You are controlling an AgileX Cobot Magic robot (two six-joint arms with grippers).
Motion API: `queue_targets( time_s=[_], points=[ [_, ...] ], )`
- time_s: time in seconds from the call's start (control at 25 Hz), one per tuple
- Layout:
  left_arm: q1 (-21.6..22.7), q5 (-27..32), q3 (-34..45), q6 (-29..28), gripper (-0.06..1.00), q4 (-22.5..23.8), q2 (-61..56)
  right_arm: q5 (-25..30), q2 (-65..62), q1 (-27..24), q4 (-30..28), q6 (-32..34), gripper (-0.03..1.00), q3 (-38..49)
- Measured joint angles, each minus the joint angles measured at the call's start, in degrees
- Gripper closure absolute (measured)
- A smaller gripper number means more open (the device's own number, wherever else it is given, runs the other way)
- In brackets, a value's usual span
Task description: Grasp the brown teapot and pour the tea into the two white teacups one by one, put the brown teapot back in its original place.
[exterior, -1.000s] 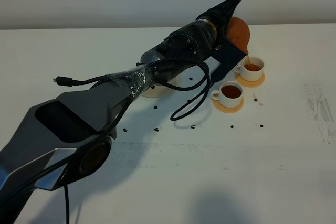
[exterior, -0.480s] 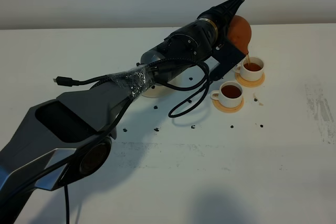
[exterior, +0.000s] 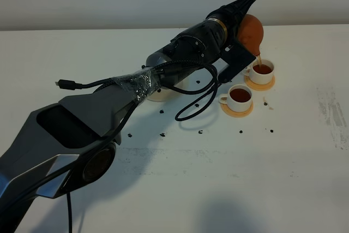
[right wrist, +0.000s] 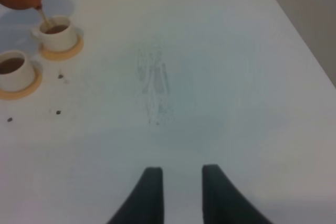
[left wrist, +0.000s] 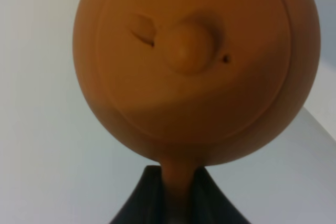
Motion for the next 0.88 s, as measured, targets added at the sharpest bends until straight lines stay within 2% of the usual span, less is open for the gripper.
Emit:
queue_targets(
  time_s=[0.64, 0.76, 0.88],
  points=[
    [-0.1, -1.4, 0.0, 0.0, 0.86, 1.3, 0.0, 0.0, 0.0, 0.0, 0.0, 0.0, 0.75, 0.0],
    [-0.1, -1.0, 0.0, 0.0, 0.86, -0.6, 0.0, 0.0, 0.0, 0.0, 0.0, 0.0, 0.75, 0.0],
    [-0.1, 0.1, 0.0, 0.0, 0.86, -4.7, 0.0, 0.0, 0.0, 0.0, 0.0, 0.0, 0.75, 0.0]
  ],
)
